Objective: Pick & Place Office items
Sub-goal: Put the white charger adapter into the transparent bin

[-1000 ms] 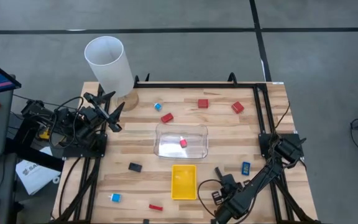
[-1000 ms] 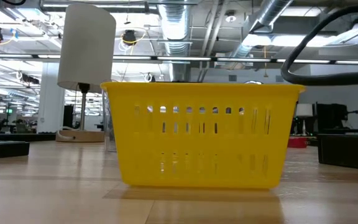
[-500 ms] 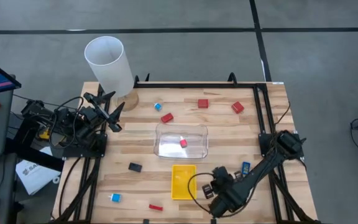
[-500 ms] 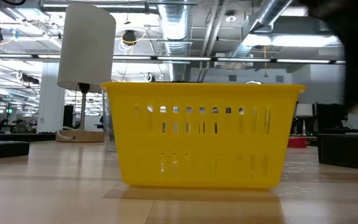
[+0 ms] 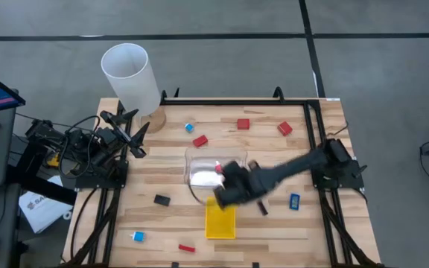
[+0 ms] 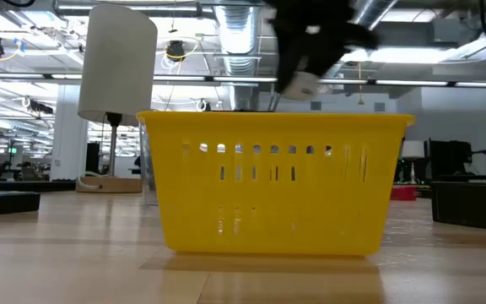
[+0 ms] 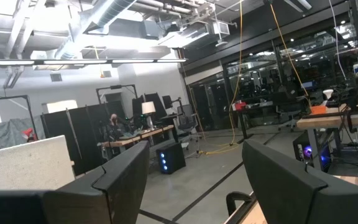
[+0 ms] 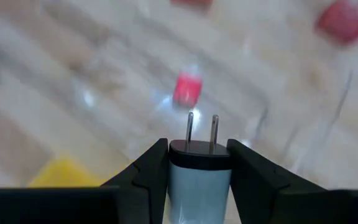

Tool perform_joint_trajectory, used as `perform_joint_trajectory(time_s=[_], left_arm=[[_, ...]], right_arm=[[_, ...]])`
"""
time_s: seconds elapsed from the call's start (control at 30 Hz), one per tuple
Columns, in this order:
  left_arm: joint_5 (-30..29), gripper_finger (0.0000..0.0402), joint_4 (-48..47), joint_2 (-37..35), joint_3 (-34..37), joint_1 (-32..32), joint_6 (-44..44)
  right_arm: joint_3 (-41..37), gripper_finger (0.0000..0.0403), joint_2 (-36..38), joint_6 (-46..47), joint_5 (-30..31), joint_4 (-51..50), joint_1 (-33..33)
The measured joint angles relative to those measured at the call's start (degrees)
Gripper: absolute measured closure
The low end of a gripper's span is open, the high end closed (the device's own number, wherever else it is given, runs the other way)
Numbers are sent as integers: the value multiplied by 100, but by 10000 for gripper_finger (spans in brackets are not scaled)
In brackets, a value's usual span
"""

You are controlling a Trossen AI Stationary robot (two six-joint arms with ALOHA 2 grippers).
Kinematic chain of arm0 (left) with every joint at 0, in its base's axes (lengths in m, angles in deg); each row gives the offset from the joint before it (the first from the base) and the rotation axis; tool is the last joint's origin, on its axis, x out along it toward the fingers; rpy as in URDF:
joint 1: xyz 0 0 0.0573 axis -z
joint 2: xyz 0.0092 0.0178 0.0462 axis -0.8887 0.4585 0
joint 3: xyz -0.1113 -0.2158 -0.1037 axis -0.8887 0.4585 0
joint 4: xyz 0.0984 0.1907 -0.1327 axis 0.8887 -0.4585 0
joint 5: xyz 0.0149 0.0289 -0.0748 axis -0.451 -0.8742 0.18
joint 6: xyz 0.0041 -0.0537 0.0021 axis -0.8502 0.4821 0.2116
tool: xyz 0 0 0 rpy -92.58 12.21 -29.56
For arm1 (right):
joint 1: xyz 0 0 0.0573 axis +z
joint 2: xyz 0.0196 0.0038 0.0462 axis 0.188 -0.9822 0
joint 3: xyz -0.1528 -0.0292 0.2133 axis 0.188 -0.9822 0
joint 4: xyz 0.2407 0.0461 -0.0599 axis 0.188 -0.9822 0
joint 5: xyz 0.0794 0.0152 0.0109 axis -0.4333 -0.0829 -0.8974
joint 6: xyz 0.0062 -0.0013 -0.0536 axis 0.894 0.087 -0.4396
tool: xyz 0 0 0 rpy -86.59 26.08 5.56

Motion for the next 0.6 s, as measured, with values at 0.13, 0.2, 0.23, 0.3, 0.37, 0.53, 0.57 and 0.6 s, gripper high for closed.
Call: perform_joint_trajectory(time_s=[0.13, 0.2, 0.23, 0.3, 0.37, 0.53, 0.57, 0.6], left_arm=[[0, 149, -2, 0, 0, 2, -2], [0, 149, -4, 0, 0, 2, -4], [0, 149, -4, 0, 0, 2, -4], [0, 149, -6, 0, 0, 2, -5], [-1, 149, -7, 0, 0, 2, -6], [-8, 149, -7, 0, 0, 2, -7], [-11, 149, -6, 0, 0, 1, -6], [-11, 149, -7, 0, 0, 2, -5]], right_arm=[[459, 264, 1, -1002, -33, 127, -621], [628, 263, 5, -1302, -93, 133, -835], [680, 264, 5, -1406, -157, 132, -917], [710, 267, 5, -1500, -427, 139, -1101], [667, 269, 5, -1506, -746, 130, -1251], [523, 266, -43, -1370, -1044, 146, -1354], [495, 266, -36, -1278, -1096, 191, -1343], [473, 266, -36, -1172, -1145, 179, -1330]])
